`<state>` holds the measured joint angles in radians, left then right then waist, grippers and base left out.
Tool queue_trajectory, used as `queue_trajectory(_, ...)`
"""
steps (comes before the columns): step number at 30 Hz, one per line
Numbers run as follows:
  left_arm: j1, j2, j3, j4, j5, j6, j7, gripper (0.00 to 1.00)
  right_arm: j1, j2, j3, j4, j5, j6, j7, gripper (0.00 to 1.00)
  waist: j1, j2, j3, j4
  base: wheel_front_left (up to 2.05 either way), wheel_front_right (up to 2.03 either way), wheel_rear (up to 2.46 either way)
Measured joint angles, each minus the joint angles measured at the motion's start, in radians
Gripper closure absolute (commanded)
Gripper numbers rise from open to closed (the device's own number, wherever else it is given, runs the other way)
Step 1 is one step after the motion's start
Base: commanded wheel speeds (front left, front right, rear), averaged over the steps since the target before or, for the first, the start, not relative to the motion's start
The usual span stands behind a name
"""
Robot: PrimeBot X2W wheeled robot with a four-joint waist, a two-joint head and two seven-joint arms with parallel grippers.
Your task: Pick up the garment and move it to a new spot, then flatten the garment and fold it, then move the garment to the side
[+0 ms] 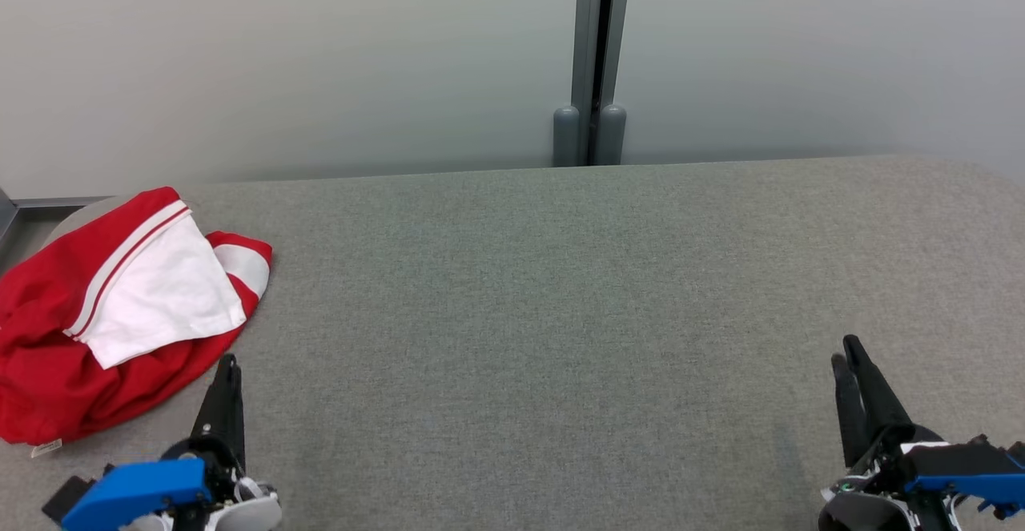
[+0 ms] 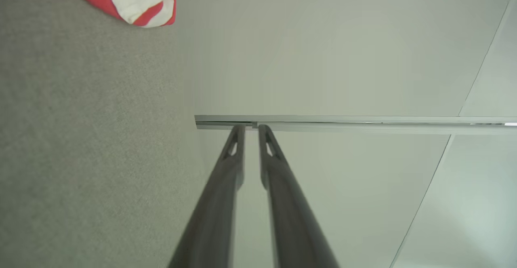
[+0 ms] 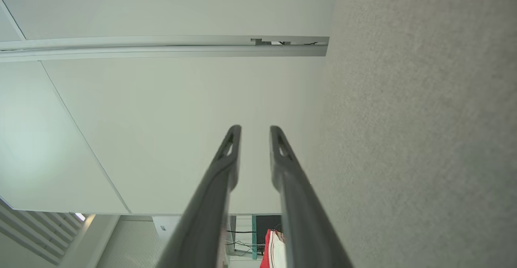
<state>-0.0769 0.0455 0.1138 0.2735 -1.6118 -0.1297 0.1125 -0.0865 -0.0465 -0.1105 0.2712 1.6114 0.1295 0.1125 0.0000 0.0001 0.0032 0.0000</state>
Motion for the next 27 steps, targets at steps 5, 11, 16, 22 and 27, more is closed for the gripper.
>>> queue_trajectory(5, 0.032, -0.009, -0.004, 0.016, 0.004, 0.000, -0.015, 0.00, 0.014, 0.005, 0.009, 0.017, -0.004, -0.002, -0.016, 0.00, 0.0000, 0.0000, 0.001, 0.001, 0.00, 0.00, 0.00)
queue_trajectory(11, 0.031, -0.008, -0.010, -0.001, 0.056, 0.000, -0.045, 0.00, 0.014, 0.005, 0.023, 0.003, -0.051, -0.002, -0.045, 0.00, 0.0000, 0.0000, 0.001, 0.002, 0.00, 0.00, 0.00)
queue_trajectory(16, 0.030, -0.008, -0.012, -0.019, 0.129, 0.001, -0.067, 0.00, 0.014, 0.005, 0.038, -0.016, -0.138, -0.002, -0.069, 0.00, 0.0000, 0.0000, 0.001, 0.004, 0.00, 0.00, 0.00)
queue_trajectory(22, 0.029, -0.007, -0.024, -0.045, 0.235, 0.020, -0.094, 0.00, 0.014, 0.005, 0.049, -0.033, -0.252, -0.002, -0.093, 0.00, 0.0000, 0.0000, 0.001, 0.006, 0.00, 0.00, 0.00)
queue_trajectory(27, 0.029, -0.007, -0.037, -0.063, 0.337, 0.045, -0.115, 0.00, 0.014, 0.004, 0.057, -0.040, -0.341, -0.002, -0.115, 0.00, 0.0000, 0.0000, 0.000, 0.008, 0.00, 0.00, 0.00)
